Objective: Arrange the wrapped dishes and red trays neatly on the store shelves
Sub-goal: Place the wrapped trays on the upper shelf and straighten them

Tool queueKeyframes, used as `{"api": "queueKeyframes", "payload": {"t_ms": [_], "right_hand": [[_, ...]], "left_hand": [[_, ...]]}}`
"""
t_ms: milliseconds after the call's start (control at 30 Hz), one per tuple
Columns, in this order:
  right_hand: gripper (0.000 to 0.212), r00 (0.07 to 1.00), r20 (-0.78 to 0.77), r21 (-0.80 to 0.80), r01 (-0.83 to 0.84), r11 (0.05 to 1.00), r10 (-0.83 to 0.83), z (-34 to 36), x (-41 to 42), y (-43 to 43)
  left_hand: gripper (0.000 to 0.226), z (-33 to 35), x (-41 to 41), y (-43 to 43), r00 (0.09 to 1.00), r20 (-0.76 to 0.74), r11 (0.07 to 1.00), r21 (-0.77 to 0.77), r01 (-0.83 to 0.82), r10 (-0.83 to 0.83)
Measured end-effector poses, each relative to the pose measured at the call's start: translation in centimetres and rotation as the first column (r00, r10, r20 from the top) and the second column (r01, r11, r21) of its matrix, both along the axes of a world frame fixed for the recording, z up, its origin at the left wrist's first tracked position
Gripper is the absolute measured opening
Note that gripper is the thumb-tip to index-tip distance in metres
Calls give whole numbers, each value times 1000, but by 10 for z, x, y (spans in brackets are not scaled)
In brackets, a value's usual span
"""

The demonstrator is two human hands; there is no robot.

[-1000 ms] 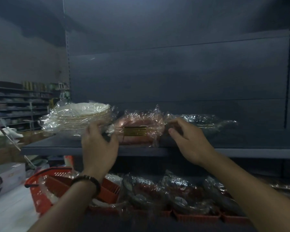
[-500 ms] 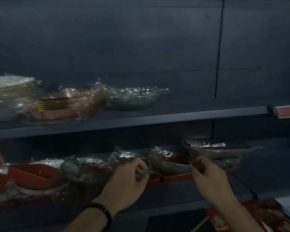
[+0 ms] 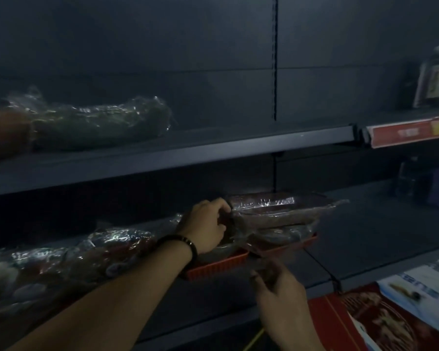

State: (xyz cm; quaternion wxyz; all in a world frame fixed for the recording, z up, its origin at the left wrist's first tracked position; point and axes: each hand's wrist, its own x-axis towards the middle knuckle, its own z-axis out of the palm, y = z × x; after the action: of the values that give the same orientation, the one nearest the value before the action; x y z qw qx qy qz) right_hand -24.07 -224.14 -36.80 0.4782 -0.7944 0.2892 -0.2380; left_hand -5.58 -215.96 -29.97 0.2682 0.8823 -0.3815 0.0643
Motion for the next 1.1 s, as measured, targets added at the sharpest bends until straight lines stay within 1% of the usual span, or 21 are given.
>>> {"api": "queueKeyframes", "payload": {"t_ms": [133, 200, 267, 367, 400, 500, 600, 733, 800, 833, 900, 967, 1033, 1100], "right_hand": [[10, 999, 29, 92, 19, 996, -22, -9, 6, -11], [16, 998, 50, 133, 17, 991, -24, -11, 10, -16], [21, 997, 71, 153, 14, 988, -25, -12, 12, -20], [19, 994, 112, 138, -5, 990, -10, -13, 13, -28], [20, 993, 118, 127, -20, 992, 5, -13, 13, -29], [24, 989, 134, 68, -71, 995, 61, -14, 13, -31], [39, 979, 192, 47, -73, 996, 63, -14, 12, -29], [65, 955, 296, -11, 14, 1000, -10, -9, 9, -29], [79, 949, 314, -29, 34, 999, -23, -3, 4, -30], [82, 948, 316, -38, 39, 998, -25, 0, 2, -31], [83, 947, 321, -64, 49, 997, -26, 3, -2, -34], [78, 950, 311, -85, 51, 995, -22, 4, -7, -35], [69, 955, 295, -137, 62, 989, -19, 5, -11, -37], [55, 958, 287, -195, 75, 978, -16, 8, -15, -39]], "left_hand": [[61, -7, 17, -37, 1000, 18, 997, 70, -8, 7], [61, -14, 24, -50, 999, 26, 997, 72, -24, 22], [50, -22, 32, -58, 999, 22, 995, 83, -47, 45], [25, -30, 38, -63, 998, 8, 994, 92, -62, 62], [19, -30, 38, -64, 998, 14, 995, 83, -56, 55], [12, -27, 35, -62, 996, 86, 997, 58, -41, 36], [12, -27, 23, -58, 992, 123, 999, 23, 24, -27], [5, -27, 0, -48, 981, 137, 984, -98, 150, -136], [6, -27, -13, -43, 972, 153, 970, -138, 198, -177], [7, -27, -19, -41, 967, 166, 963, -157, 218, -192], [6, -23, -35, -36, 959, 183, 952, -177, 249, -217], [6, -21, -52, -30, 955, 185, 944, -193, 267, -233], [13, -22, -66, -23, 956, 153, 936, -213, 280, -251], [22, -23, -78, -15, 957, 122, 939, -197, 282, -262]]}}
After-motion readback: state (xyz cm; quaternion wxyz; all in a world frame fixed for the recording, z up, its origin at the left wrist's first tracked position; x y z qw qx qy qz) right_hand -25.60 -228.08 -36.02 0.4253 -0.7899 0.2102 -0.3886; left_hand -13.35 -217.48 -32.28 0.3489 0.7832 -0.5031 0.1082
